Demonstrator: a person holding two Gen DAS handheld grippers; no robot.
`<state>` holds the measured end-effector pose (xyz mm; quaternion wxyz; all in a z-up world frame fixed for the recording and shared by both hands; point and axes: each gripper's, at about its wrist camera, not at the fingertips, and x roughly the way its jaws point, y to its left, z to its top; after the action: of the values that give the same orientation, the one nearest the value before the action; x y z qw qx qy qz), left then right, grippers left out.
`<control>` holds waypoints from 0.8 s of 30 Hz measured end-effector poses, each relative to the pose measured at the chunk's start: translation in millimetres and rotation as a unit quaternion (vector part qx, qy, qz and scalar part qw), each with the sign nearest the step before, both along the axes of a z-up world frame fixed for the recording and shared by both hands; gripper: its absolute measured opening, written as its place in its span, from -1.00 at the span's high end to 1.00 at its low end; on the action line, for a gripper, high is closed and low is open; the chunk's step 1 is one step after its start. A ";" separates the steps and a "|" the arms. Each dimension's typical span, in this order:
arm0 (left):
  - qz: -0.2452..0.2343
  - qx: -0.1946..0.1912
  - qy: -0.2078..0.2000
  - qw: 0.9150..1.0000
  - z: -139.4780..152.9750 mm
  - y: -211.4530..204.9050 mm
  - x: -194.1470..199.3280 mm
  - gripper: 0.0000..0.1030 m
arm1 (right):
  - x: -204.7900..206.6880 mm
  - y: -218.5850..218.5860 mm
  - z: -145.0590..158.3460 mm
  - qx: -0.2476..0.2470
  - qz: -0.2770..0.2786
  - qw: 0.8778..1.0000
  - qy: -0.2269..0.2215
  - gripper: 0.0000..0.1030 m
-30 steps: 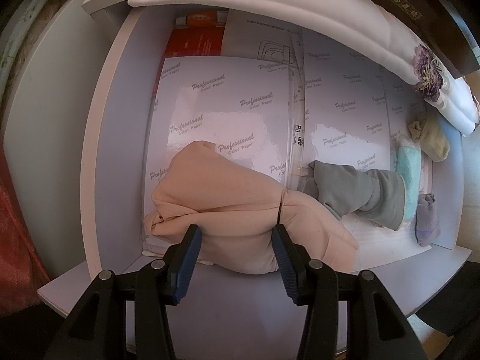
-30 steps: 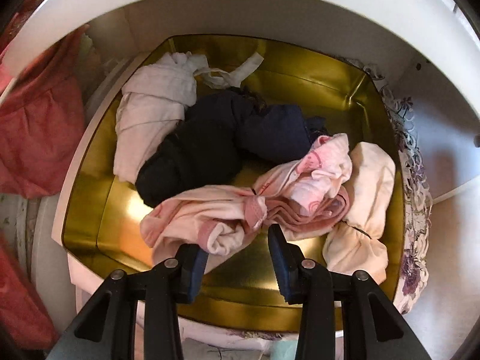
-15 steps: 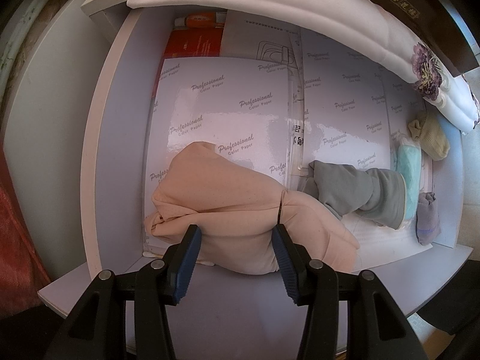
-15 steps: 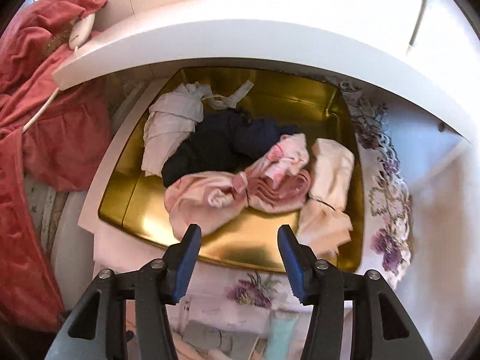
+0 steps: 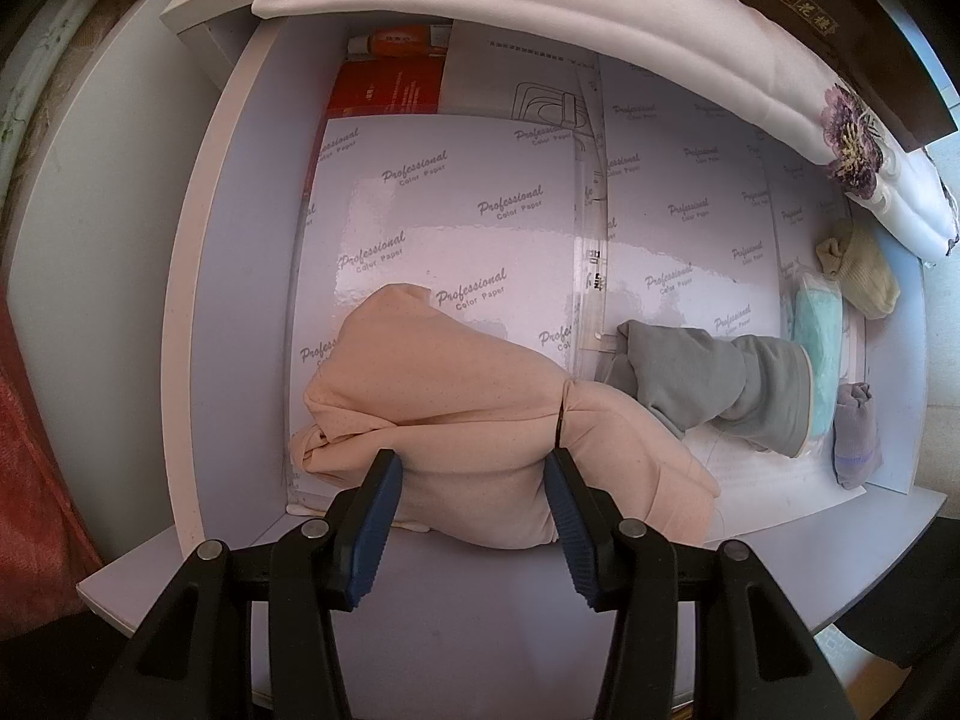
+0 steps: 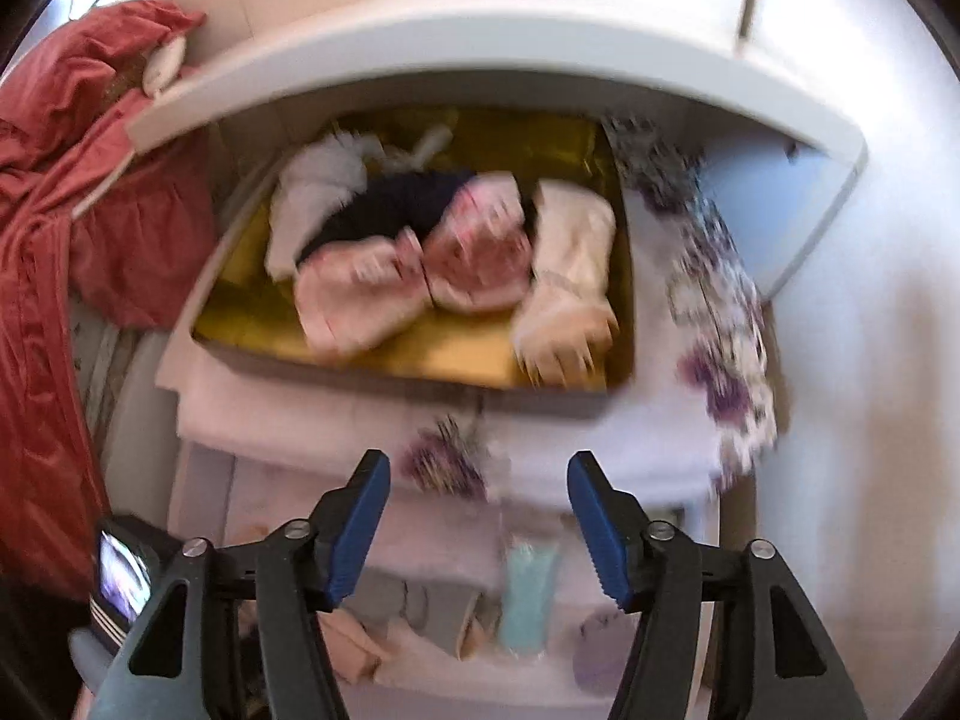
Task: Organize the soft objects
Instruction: 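Withdraw the right tool from the tray back over the drawer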
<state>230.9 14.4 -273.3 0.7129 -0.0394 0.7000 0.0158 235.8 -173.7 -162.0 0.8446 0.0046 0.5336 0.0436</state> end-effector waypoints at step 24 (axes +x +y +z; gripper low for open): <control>0.013 -0.019 0.008 1.000 -0.7 4.3 3.8 0.02 | -28.5 -20.7 -175.8 0.005 -0.056 0.962 0.268 -0.29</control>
<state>234.6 18.7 -274.0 0.7061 -0.0616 0.7053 0.0121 207.3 -194.5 -337.8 0.6721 0.0505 0.7388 -0.0036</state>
